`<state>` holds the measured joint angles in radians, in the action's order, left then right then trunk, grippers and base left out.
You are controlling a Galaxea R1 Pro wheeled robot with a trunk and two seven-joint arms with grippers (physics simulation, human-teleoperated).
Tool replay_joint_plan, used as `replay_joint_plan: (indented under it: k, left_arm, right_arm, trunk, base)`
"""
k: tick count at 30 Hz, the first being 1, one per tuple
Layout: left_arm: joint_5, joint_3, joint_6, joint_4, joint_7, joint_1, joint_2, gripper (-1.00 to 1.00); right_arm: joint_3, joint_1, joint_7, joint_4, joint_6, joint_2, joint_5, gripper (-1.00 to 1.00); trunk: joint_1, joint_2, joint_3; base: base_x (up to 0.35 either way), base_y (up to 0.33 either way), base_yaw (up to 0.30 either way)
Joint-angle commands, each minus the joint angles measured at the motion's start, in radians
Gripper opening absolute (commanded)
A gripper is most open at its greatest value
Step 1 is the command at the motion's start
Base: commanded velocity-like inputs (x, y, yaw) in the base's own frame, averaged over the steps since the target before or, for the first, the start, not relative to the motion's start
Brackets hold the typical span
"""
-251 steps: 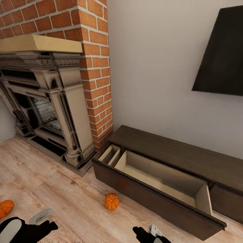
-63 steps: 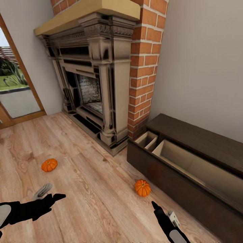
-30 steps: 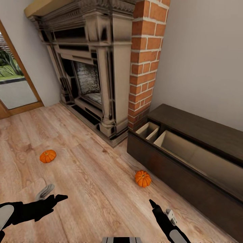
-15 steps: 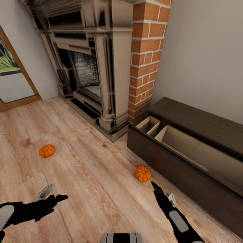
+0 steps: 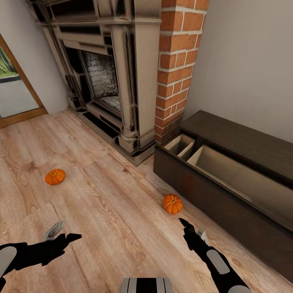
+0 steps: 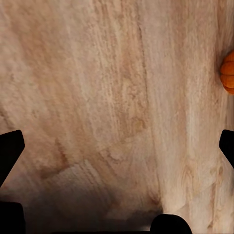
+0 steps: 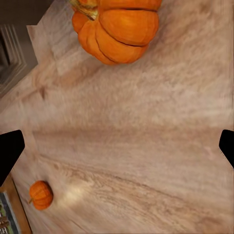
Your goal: Place each of the two pumpkins and all three candles from the living room inside a cabinet in the living room (use any cabinet), then make sure every cabinet is closed, and position the cauldron so it is next to a table in the living room.
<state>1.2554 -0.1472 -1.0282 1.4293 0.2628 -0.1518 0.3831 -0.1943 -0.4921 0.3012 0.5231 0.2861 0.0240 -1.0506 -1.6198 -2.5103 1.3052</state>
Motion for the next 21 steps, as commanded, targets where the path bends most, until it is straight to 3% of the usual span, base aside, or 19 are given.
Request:
replay_joint_plan:
  k: [1,5,9,17,19,21]
  left_arm:
    - [0.000,0.000,0.000,0.000,-0.001,0.000,0.000,1.00]
    - [0.001,0.000,0.000,0.004,-0.015,0.000,-0.001,1.00]
    - [0.001,0.000,0.001,0.006,-0.031,0.000,-0.002,1.00]
    - [0.001,0.001,0.002,0.007,-0.031,0.000,-0.010,1.00]
    - [0.001,0.003,0.001,0.007,-0.029,0.000,-0.021,1.00]
    - [-0.001,0.006,0.001,0.008,-0.026,0.000,-0.055,1.00]
  right_arm:
    - [-0.010,0.001,0.001,0.000,0.000,0.000,0.000,1.00]
    - [-0.027,0.007,0.003,0.000,0.001,-0.001,0.001,1.00]
    - [-0.029,0.011,0.017,0.001,0.002,-0.001,0.000,1.00]
    - [-0.030,0.012,0.178,0.002,-0.002,-0.008,0.004,1.00]
    - [-0.030,0.011,0.206,0.002,-0.016,-0.020,0.003,1.00]
    - [-0.030,0.010,0.216,0.002,-0.035,-0.025,0.002,1.00]
  trunk:
    - [0.000,0.000,0.000]
    - [0.000,0.000,0.000]
    - [-0.002,-0.001,0.015]
    - [-0.005,-0.003,0.046]
    - [-0.006,-0.003,0.054]
    - [-0.007,-0.004,0.062]
  base:
    - [0.000,0.000,0.000]
    - [0.000,0.000,0.000]
    - [0.000,0.000,0.000]
    - [0.000,0.000,0.000]
    - [0.000,0.000,0.000]
    - [0.000,0.000,0.000]
